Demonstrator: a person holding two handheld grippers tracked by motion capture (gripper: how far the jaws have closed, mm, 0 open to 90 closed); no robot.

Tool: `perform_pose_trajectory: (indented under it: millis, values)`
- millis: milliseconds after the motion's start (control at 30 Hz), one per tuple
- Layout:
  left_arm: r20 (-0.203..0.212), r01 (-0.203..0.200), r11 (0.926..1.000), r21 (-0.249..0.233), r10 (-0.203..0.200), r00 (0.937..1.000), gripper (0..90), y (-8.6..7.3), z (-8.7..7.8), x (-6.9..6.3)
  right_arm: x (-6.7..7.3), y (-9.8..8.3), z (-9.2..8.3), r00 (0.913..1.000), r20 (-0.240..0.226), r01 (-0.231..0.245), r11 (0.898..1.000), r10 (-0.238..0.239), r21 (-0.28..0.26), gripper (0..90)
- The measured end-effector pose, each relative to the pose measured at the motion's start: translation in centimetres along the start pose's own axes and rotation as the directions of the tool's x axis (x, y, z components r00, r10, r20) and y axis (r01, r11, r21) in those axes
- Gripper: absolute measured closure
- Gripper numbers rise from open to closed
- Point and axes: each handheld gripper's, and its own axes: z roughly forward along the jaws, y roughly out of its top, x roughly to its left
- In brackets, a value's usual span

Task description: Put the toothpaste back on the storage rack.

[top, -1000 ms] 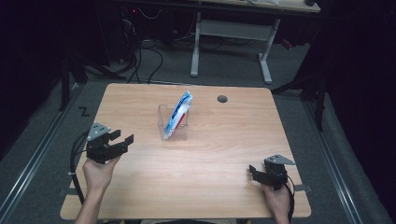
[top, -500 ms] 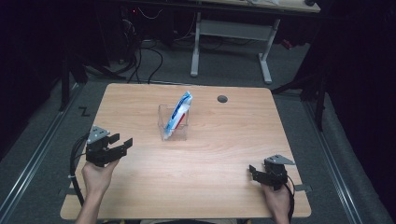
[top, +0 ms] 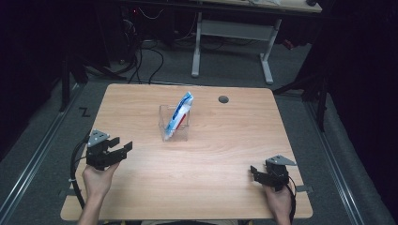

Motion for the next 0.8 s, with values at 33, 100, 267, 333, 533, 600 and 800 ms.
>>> perform_pose_trajectory:
  millis: [33,100,267,333,533,600,800]
  values:
    - [0.001,0.005,1.0,-0.001,-0.005,1.0,42.8,-0.1,0.0,0.0,0.0,0.0,0.0,1.0,0.0,-0.002,1.0,0.002,0.0,29.1]
    - [0.003,0.012,0.9999,0.0,-0.012,0.9999,42.8,-0.4,0.1,0.0,0.0,0.0,0.0,1.0,0.0,0.0,1.0,0.0,0.0,29.1]
    - [0.008,0.021,0.9998,0.008,-0.021,0.9997,42.8,-0.8,0.3,0.0,0.0,0.0,0.0,1.0,0.0,0.0,1.0,0.0,0.0,29.1]
    - [0.008,0.023,0.9997,0.008,-0.023,0.9997,42.8,-0.9,0.3,0.0,0.0,0.0,0.0,1.0,0.0,0.0,1.0,0.0,0.0,29.1]
    - [0.008,0.034,0.9994,0.011,-0.034,0.9994,42.8,-1.4,0.4,0.1,0.0,0.0,0.0,1.0,0.0,0.0,1.0,0.0,0.0,29.1]
    - [0.005,0.034,0.9993,0.016,-0.034,0.9994,42.8,-1.6,0.5,0.0,0.0,0.0,0.0,1.0,0.0,0.0,1.0,0.0,0.0,29.1]
    - [0.004,0.045,0.9987,0.025,-0.045,0.999,42.8,-2.2,0.7,0.1,0.0,0.0,0.0,1.0,0.001,0.0,1.0,0.0,0.0,29.0]
